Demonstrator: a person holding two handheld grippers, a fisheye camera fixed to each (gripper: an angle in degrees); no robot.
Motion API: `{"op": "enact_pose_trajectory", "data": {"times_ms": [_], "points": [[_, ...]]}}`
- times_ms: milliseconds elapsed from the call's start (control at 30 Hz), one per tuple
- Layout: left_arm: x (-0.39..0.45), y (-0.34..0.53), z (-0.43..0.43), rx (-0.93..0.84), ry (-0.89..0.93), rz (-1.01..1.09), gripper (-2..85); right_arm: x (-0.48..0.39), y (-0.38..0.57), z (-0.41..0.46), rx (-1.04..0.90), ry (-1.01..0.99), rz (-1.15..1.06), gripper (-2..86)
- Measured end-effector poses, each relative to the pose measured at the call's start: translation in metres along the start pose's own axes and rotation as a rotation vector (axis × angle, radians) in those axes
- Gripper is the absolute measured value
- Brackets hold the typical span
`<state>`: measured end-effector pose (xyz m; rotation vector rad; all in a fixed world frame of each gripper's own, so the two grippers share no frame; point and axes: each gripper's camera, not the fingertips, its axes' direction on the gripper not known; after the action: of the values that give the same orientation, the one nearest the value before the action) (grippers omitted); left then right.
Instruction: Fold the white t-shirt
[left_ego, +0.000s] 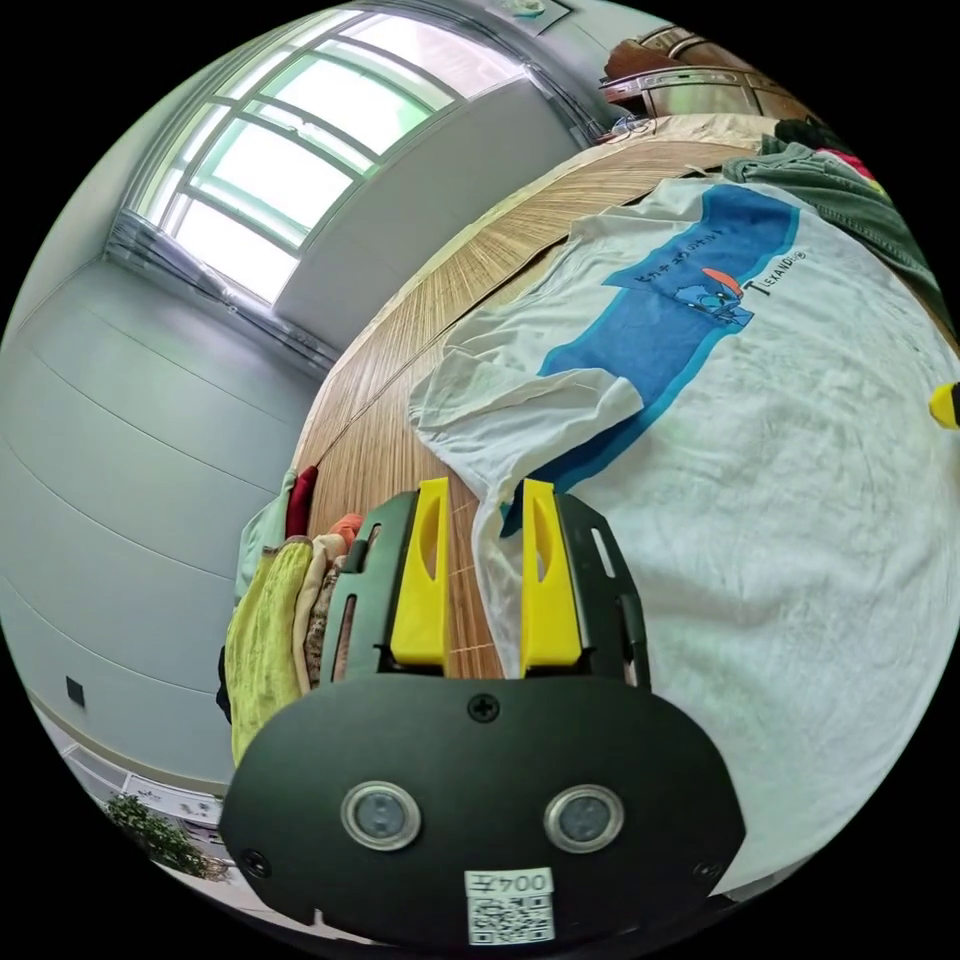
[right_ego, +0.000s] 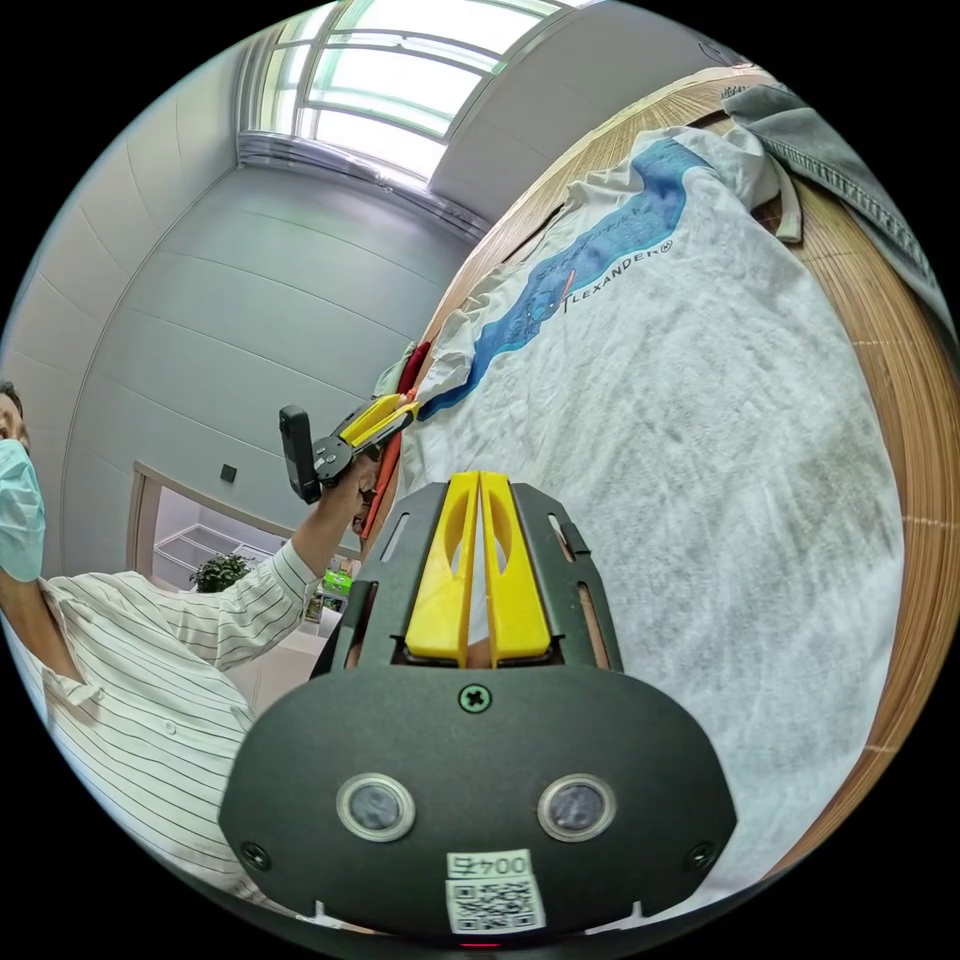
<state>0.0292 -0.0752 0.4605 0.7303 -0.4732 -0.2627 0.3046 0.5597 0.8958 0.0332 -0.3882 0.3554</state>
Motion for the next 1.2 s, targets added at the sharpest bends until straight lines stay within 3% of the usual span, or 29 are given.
{"op": "enact_pose_trajectory", "data": {"times_ms": [333, 600, 733, 800, 867, 933, 1067, 1200], "points": [[-0.071, 0.061, 0.057, -0.125, 0.015, -0.112, 3.5, -0.007, -0.017, -0.006, 0.001, -0.006, 0.008, -0.7], [-0.157, 0.099, 0.043, -0.138, 0.129, -0.128, 4.9, -0.014, -0.035, -0.009, 0.003, -0.034, 0.037, -0.7], [-0.244, 0.132, 0.029, -0.176, 0.135, -0.341, 3.0, -0.017, -0.041, -0.011, 0.03, -0.045, 0.069, -0.7], [-0.287, 0.152, 0.013, -0.037, 0.321, -0.551, 2.2, -0.022, -0.044, -0.012, 0.061, -0.031, 0.09, -0.7], [-0.324, 0.18, 0.011, 0.237, 0.669, -0.78, 1.3, -0.03, -0.049, -0.011, 0.081, -0.006, 0.101, -0.6], [-0.336, 0.193, 0.028, 0.352, 0.809, -0.896, 1.1, -0.046, -0.061, -0.005, 0.074, 0.064, 0.098, -0.5], [-0.337, 0.212, 0.091, 0.378, 1.04, -1.023, 0.5, -0.115, -0.144, 0.028, 0.026, 0.196, -0.027, 0.3], [-0.345, 0.225, 0.11, 0.414, 1.114, -1.108, 0.3, -0.198, -0.283, 0.1, -0.051, 0.415, -0.277, 4.1]]}}
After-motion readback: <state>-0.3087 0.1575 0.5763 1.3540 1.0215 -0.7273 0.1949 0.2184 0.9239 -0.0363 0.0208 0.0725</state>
